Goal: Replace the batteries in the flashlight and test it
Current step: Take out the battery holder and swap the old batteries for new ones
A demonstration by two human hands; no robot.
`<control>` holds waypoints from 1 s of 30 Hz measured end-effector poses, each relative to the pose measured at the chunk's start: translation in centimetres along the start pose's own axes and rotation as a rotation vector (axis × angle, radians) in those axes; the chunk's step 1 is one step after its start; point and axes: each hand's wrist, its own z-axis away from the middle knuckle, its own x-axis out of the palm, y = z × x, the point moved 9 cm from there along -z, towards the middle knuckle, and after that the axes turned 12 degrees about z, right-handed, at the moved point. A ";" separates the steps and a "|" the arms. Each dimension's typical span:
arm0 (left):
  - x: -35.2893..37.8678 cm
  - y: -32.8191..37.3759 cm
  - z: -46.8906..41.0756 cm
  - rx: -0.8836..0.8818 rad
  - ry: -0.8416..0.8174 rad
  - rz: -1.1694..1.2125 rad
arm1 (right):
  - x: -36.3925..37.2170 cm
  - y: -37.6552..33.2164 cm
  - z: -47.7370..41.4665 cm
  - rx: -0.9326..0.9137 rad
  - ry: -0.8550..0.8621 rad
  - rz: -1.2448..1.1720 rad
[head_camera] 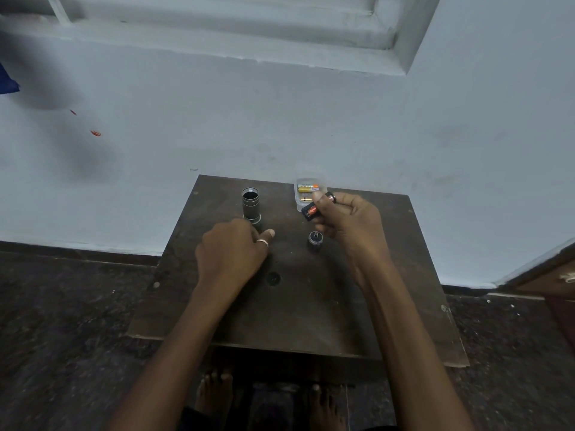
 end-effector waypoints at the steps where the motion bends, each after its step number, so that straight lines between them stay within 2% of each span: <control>1: 0.3 0.6 0.1 0.035 -0.022 0.046 | 0.2 -0.2 0.1 -0.016 -0.011 0.021; 3: 1.1 1.8 0.2 0.085 -0.089 0.224 | 0.6 -0.6 0.2 -0.058 -0.032 0.065; 4: 1.6 2.2 0.3 0.071 -0.138 0.387 | 0.7 -0.6 0.3 -0.065 -0.039 0.082; 7: 3.7 3.1 0.9 -0.181 -0.341 0.996 | 0.9 -0.6 0.3 -0.075 -0.039 0.118; 9: 4.4 3.7 1.4 -0.292 -0.445 1.196 | 1.1 -0.6 0.4 -0.090 -0.037 0.162; 12: 4.5 3.9 1.6 -0.324 -0.494 1.263 | 1.1 -1.0 0.5 -0.138 0.002 0.284; 16: 4.5 3.5 1.6 -0.340 -0.472 1.317 | 1.3 -1.4 0.5 -0.194 0.007 0.431; 21: 4.3 2.6 1.1 -0.413 -0.389 1.404 | 2.7 -2.1 1.0 -0.305 -0.127 0.482; 30: 4.5 2.5 1.1 -0.409 -0.376 1.408 | 3.2 -2.5 1.3 -0.409 -0.120 0.555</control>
